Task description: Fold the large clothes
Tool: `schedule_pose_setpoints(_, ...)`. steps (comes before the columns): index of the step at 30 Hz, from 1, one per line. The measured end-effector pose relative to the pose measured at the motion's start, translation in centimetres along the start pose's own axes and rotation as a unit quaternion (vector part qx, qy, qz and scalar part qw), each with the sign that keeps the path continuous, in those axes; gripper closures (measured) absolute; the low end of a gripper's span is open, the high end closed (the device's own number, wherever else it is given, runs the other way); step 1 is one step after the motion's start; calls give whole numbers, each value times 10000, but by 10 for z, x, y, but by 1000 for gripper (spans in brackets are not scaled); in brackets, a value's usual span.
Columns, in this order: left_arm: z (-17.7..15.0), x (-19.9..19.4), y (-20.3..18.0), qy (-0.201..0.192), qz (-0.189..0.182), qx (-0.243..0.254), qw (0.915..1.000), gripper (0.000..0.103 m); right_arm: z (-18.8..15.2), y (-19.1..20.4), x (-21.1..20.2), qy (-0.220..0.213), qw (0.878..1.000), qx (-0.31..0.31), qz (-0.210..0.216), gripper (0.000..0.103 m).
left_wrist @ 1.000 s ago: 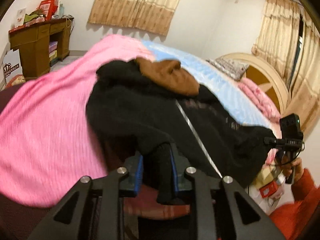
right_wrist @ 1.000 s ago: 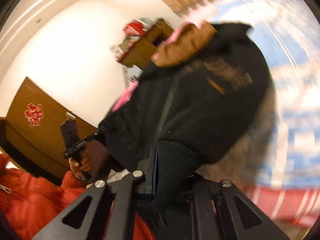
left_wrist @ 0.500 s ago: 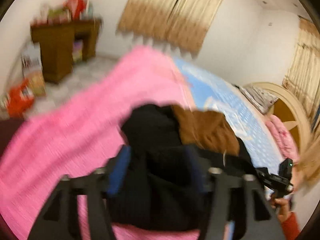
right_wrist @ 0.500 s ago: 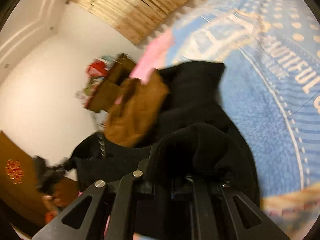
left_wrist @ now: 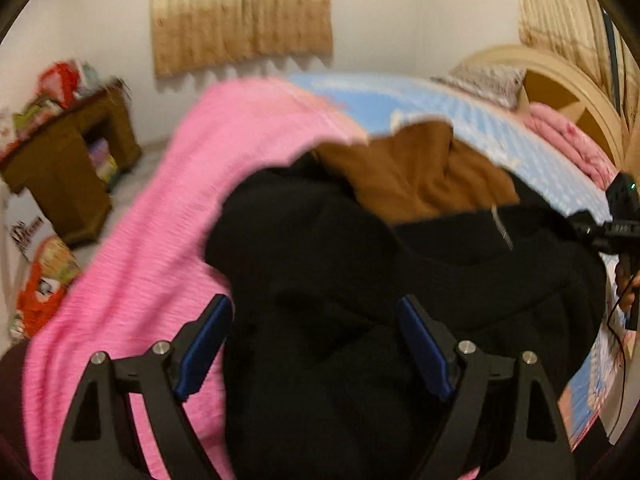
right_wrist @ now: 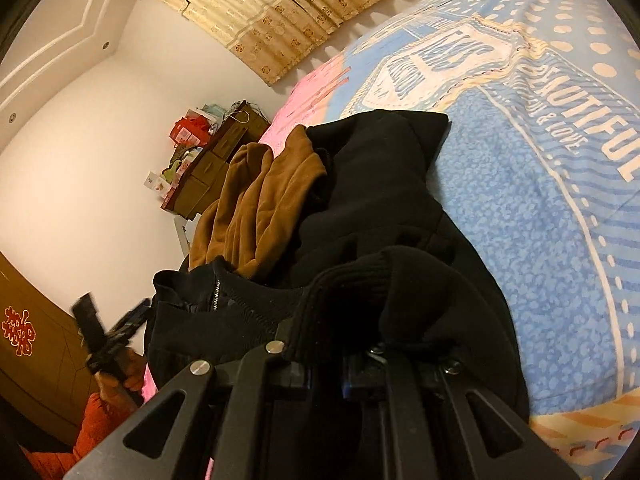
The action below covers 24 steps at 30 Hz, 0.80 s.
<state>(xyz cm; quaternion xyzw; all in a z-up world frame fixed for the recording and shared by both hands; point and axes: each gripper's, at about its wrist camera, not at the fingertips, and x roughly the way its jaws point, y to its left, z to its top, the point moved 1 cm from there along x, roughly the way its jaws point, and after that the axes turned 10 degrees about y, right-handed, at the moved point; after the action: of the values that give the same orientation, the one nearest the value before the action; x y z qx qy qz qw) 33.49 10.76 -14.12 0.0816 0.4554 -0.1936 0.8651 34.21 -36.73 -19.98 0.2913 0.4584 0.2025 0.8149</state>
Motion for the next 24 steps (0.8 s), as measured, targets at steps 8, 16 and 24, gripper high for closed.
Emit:
schedule_pose_setpoints(8,-8,0,-8,-56,193,-5,9998,75,5,5,-39,-175,9851,562,1618,21)
schedule_pose_setpoints(16,-12,-6,1,-232,-127,-342,9991,77,1,23,-103,-1057,9900,-299,884,17)
schedule_pose_setpoints(24,-2,4,-14,-84,-188,-101,9997,35,13,49,-27,-305,9612,-2072,-1796,17)
